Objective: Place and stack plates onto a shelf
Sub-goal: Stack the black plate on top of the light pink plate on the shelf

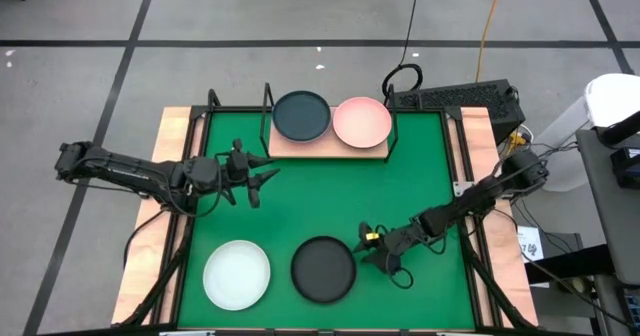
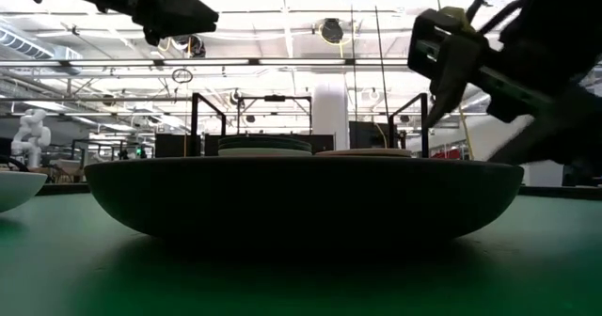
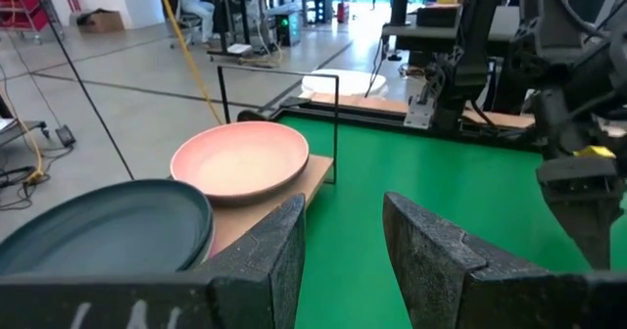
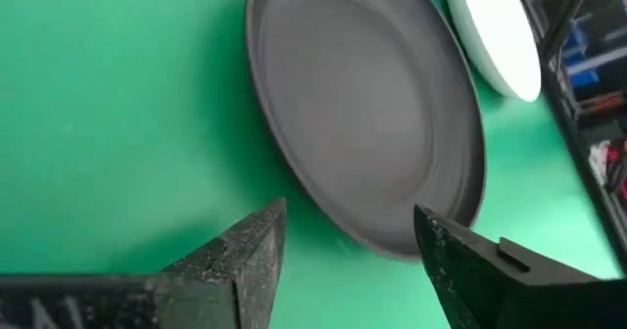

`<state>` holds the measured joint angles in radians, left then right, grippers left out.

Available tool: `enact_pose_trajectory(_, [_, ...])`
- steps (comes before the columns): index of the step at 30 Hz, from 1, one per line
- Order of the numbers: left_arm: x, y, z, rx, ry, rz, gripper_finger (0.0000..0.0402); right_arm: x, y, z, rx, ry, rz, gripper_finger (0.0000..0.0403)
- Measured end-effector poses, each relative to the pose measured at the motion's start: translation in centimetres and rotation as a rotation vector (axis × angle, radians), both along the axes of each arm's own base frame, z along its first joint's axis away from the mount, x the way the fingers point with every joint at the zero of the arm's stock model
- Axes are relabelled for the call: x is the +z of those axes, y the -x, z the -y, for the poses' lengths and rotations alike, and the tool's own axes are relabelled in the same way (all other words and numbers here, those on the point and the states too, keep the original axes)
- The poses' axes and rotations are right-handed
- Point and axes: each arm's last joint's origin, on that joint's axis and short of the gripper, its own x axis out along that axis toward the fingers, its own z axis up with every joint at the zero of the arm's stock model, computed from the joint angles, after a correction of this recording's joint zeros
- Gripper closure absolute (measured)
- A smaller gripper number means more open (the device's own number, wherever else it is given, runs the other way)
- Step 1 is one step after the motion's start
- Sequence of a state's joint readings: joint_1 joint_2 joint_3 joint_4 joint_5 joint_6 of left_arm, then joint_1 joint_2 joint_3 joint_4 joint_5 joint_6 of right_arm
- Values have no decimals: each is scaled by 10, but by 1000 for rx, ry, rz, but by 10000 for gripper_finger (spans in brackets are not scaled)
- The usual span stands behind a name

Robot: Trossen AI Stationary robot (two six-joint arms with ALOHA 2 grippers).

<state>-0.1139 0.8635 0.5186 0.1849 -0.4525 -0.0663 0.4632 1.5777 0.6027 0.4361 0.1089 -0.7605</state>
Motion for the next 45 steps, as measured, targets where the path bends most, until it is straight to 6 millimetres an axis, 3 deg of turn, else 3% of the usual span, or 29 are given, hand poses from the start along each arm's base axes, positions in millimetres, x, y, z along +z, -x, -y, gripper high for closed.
enact_pose_trajectory(13, [2, 0, 0, -1, 11, 26, 257, -27, -19, -18, 20, 121, 8, 203])
enact_pose_trajectory(17, [2, 0, 0, -1, 10, 25, 257, -29, -20, -18, 22, 126, -1, 257])
enact_pose_trajectory(23, [2, 0, 0, -8, -9, 21, 257, -23, -19, -17, -4, 127, 16, 388])
enact_pose_trajectory(27, [2, 0, 0, -9, -10, 21, 257, -14, -18, -10, -99, 143, 36, 397])
enact_pose_trajectory(31, [2, 0, 0, -10, -11, 20, 257, 9, -17, -2, -179, 180, 113, 400])
enact_pose_trajectory(34, [2, 0, 0, -11, -13, 20, 257, 24, -15, 11, -287, 250, 141, 400])
enact_pose_trajectory(37, [2, 0, 1, -14, -7, 23, 257, 46, -15, 32, -520, 290, 229, 401])
enact_pose_trajectory(45, [6, -1, 5, -34, 4, 56, 257, 81, -19, 121, -884, 347, 249, 402])
